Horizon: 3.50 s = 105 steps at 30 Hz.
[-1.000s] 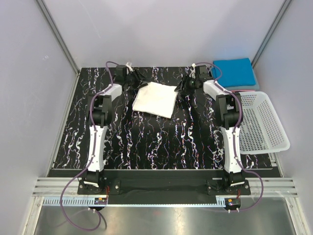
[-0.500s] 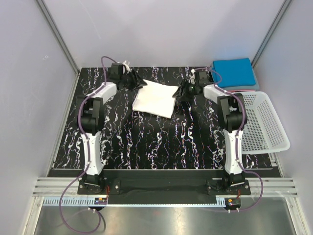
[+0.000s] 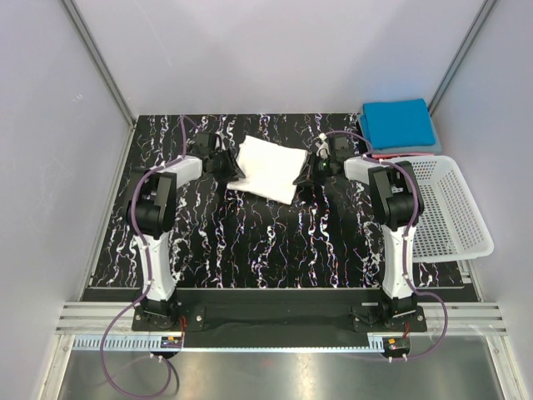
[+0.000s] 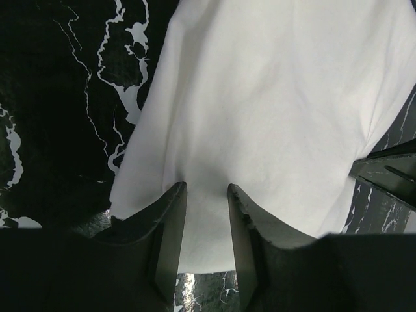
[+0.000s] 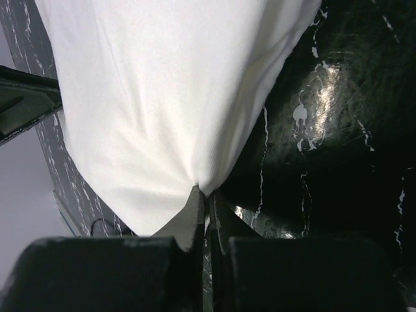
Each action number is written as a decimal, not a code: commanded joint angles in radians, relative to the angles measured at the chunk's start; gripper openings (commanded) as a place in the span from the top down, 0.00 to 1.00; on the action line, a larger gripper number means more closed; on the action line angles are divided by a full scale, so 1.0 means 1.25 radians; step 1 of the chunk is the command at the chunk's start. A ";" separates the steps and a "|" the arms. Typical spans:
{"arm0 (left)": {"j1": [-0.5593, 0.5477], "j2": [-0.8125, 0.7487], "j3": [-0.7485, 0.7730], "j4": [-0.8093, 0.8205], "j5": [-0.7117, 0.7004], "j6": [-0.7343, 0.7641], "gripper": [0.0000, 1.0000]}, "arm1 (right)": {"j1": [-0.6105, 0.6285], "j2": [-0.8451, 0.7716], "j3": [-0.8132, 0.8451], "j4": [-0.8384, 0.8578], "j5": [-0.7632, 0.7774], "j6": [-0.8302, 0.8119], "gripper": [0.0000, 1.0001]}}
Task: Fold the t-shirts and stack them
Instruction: Fold the tshirt
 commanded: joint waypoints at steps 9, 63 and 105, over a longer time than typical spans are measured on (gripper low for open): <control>-0.066 -0.157 -0.204 -0.083 -0.147 -0.087 0.65 | 0.000 -0.112 -0.086 -0.114 -0.020 -0.129 0.97; 0.079 0.226 0.309 0.016 0.160 0.131 1.00 | -0.116 0.147 0.203 -0.025 -0.045 -0.074 1.00; -0.035 -0.142 -0.040 -0.145 0.036 0.063 0.57 | -0.059 0.184 0.339 -0.325 -0.097 -0.221 0.04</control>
